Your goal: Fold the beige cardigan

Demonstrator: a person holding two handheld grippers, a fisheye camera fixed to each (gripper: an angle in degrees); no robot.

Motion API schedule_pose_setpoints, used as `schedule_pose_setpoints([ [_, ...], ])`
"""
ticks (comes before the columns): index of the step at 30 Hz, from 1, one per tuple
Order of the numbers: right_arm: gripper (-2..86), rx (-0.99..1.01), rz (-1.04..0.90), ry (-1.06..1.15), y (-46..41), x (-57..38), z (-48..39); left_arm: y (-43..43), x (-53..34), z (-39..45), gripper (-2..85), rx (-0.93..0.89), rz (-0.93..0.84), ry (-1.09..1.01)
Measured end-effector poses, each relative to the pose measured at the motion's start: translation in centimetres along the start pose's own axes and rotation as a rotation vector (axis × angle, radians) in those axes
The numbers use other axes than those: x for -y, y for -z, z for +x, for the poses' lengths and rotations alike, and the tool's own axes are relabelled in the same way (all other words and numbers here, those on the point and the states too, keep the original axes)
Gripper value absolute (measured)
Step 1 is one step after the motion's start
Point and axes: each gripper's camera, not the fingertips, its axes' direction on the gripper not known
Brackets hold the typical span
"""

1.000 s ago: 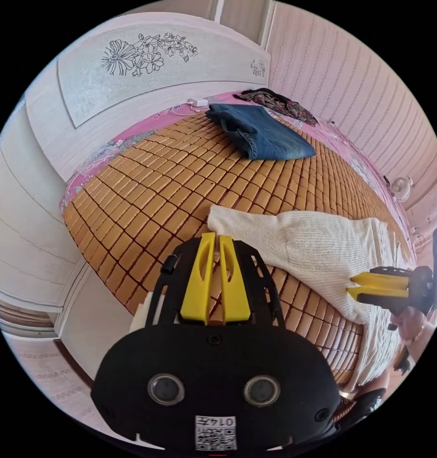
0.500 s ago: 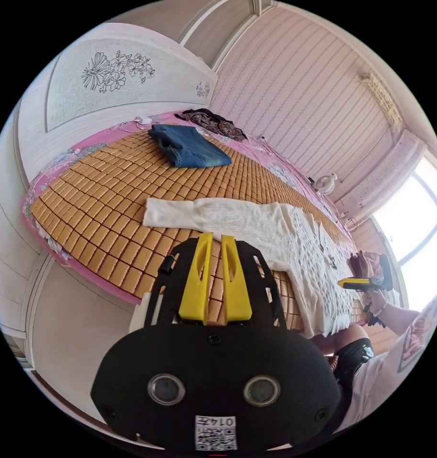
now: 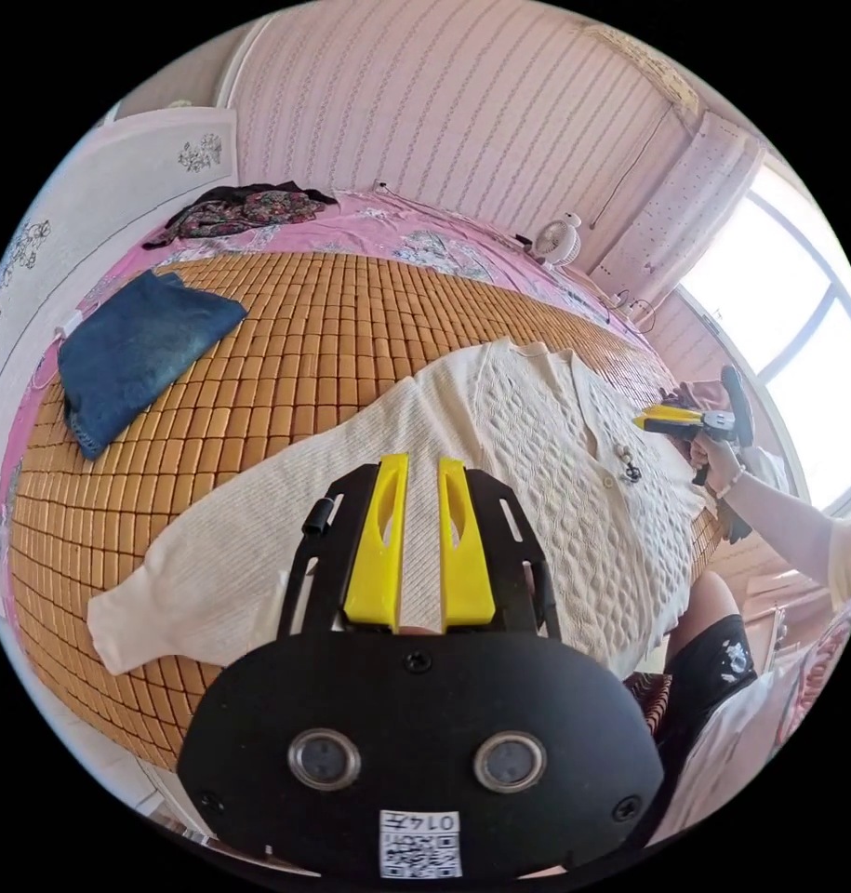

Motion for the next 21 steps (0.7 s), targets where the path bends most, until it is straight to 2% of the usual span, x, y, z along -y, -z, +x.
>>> schedule_pose_setpoints([
  [5,12.8,-0.015,-0.002,-0.086,-3.4,5.6,2.9,-5.9,5.3,3.0,6.2,0.021,-0.078,-0.046],
  [11,10.1,-0.031,-0.035,-0.172,-7.1,9.8,4.8,-11.1,6.5,3.9,5.9,0.105,-0.176,-0.064],
  [15,3.5,-0.013,-0.036,-0.070,-8.0,10.1,4.1,-11.1,5.9,3.6,5.5,0.111,-0.141,-0.051],
  [18,1.5,-0.042,-0.046,-0.129,-8.0,9.8,5.0,-10.7,5.3,3.1,5.2,0.126,-0.097,-0.017],
  [21,1.9,0.017,-0.045,-0.218,-7.7,8.9,6.1,-10.4,5.1,2.6,5.5,0.113,-0.095,0.009],
])
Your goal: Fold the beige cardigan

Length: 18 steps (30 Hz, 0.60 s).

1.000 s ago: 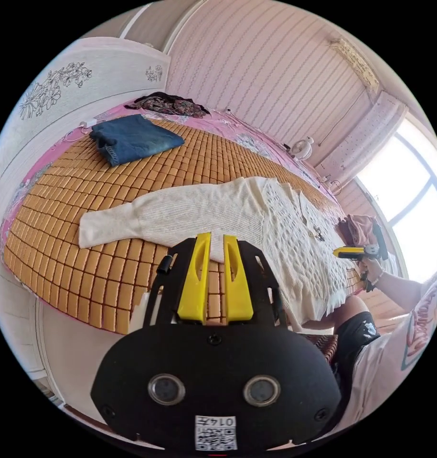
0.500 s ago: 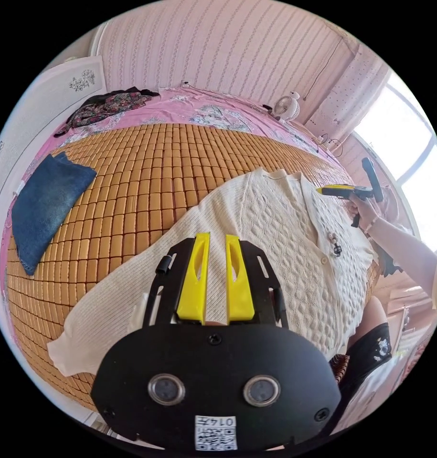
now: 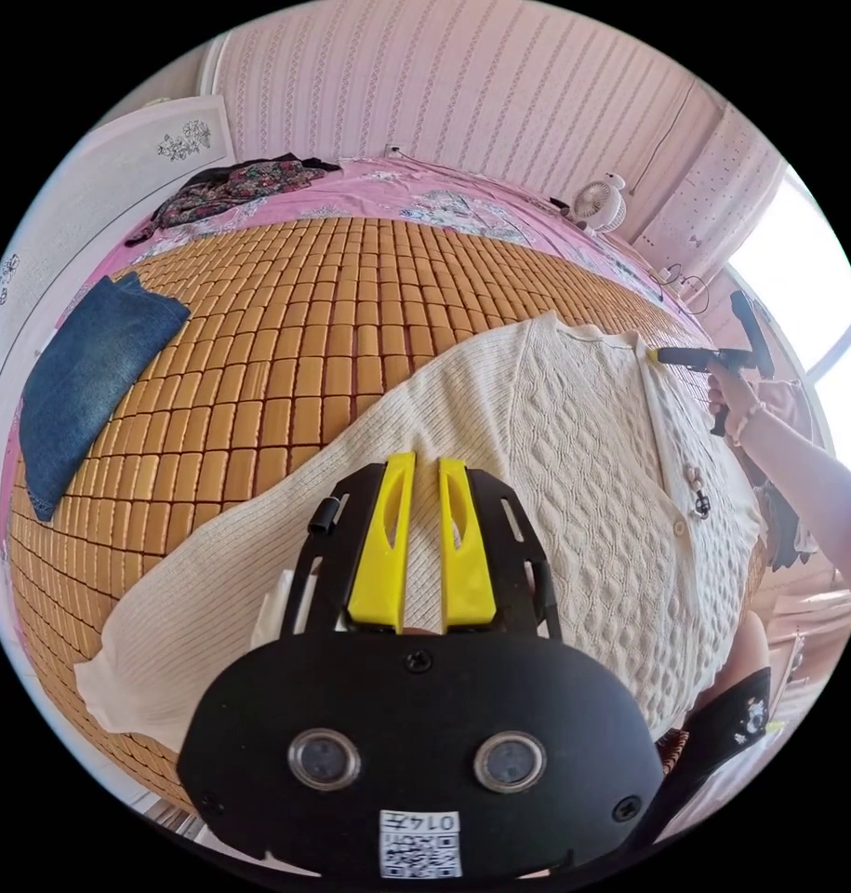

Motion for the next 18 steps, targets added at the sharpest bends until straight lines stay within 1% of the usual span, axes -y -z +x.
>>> schedule_pose_setpoints([
  [2,2.1,0.039,0.033,-0.034,1.1,-1.3,0.5,1.1,-0.6,-0.5,6.0,-0.028,0.005,0.008],
  [3,2.0,0.049,0.087,-0.043,2.5,-2.8,0.6,1.7,-0.9,-0.6,6.0,-0.033,0.016,0.005],
  [6,1.5,0.067,0.206,0.045,6.4,-8.7,0.1,6.0,-3.7,-1.5,6.1,-0.075,0.101,0.016],
  [8,0.7,0.039,0.238,0.113,8.6,-13.8,-0.4,9.6,-7.8,-3.3,6.1,-0.111,0.178,0.082],
  [9,0.2,-0.035,0.304,0.167,10.4,-18.2,-1.2,10.4,-9.0,-3.8,6.2,-0.116,0.198,0.095],
  [10,-0.3,-0.149,0.400,0.241,12.2,-22.9,-2.4,12.1,-11.5,-5.0,6.2,-0.107,0.231,0.130],
  [11,-0.4,-0.219,0.438,0.248,12.8,-25.2,-3.0,13.6,-14.1,-6.1,6.2,-0.074,0.253,0.171],
  [12,-0.6,-0.351,0.494,0.208,13.7,-29.0,-3.9,14.2,-15.3,-6.8,6.3,-0.052,0.259,0.194],
  [13,-0.7,-0.429,0.485,0.195,14.1,-31.9,-4.7,15.5,-17.7,-8.1,6.4,-0.011,0.264,0.244],
  [14,-0.6,-0.429,0.451,0.209,14.1,-33.0,-5.1,16.6,-20.0,-9.4,6.6,0.020,0.271,0.300],
  [16,-0.1,-0.247,0.331,0.229,14.5,-36.1,-6.1,18.1,-23.2,-11.7,7.9,0.041,0.287,0.384],
  [18,1.1,-0.108,0.265,0.222,14.4,-37.2,-7.0,19.2,-25.9,-14.1,9.3,0.046,0.296,0.479],
])
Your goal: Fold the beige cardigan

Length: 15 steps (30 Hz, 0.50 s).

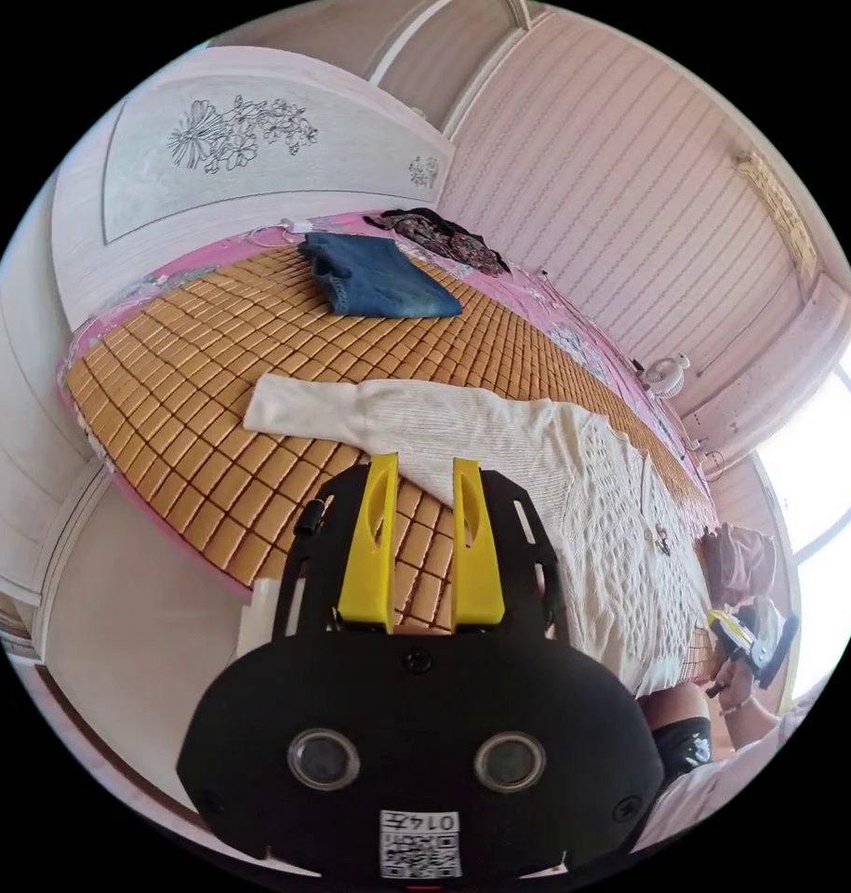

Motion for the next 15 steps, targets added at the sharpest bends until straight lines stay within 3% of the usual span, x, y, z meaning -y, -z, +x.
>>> schedule_pose_setpoints([
  [9,8.4,0.404,0.010,0.311,-2.8,6.6,-11.8,3.0,-0.2,-9.6,11.6,0.017,0.072,0.263],
  [11,8.4,0.406,-0.024,0.379,-3.8,8.3,-13.6,2.4,0.1,-10.6,11.5,-0.004,0.058,0.280],
  [15,7.9,0.292,-0.083,0.307,-7.0,10.8,-10.6,1.1,0.6,-11.0,11.4,-0.035,0.028,0.248],
])
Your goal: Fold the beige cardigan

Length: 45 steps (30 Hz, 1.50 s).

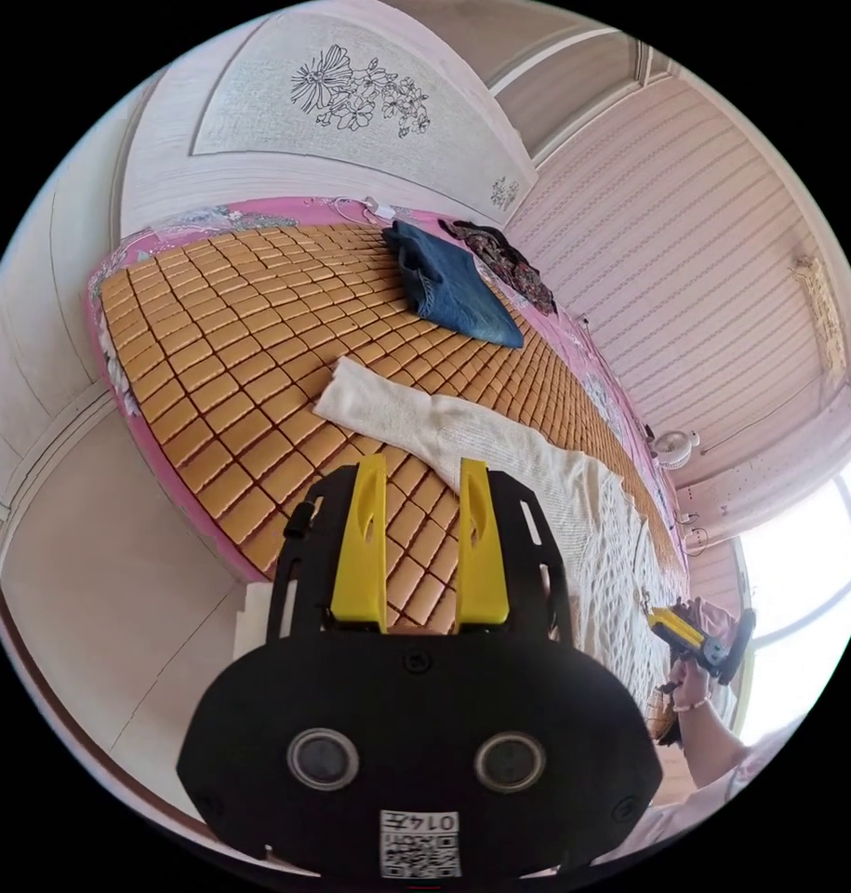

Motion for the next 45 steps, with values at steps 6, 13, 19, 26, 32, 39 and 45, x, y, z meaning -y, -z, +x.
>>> schedule_pose_setpoints([
  [6,2.9,-0.192,-0.076,-0.210,-1.9,0.4,10.2,-2.8,1.7,1.2,11.6,-0.006,-0.050,-0.063],
  [13,0.1,-0.105,-0.236,-0.007,-4.7,-0.9,11.1,-5.4,2.8,2.0,12.1,0.082,-0.154,-0.121],
  [19,-0.7,-0.065,-0.260,-0.034,-2.3,-5.3,12.4,-4.5,2.8,1.1,12.1,0.065,-0.162,-0.104],
  [26,0.2,-0.016,-0.184,-0.125,0.3,-8.3,12.0,-3.3,3.3,-1.6,12.2,0.027,-0.150,-0.018],
  [32,5.5,0.079,-0.063,0.047,0.3,-4.7,7.6,-2.0,2.4,-2.8,13.2,-0.003,0.011,0.134],
  [39,7.1,0.146,0.069,0.262,-1.4,5.0,0.7,-3.9,1.8,-1.9,15.1,0.050,0.043,0.173],
  [45,7.1,0.225,0.076,0.223,-4.2,9.2,-6.5,-4.6,1.6,-1.1,12.3,0.062,0.040,0.176],
])
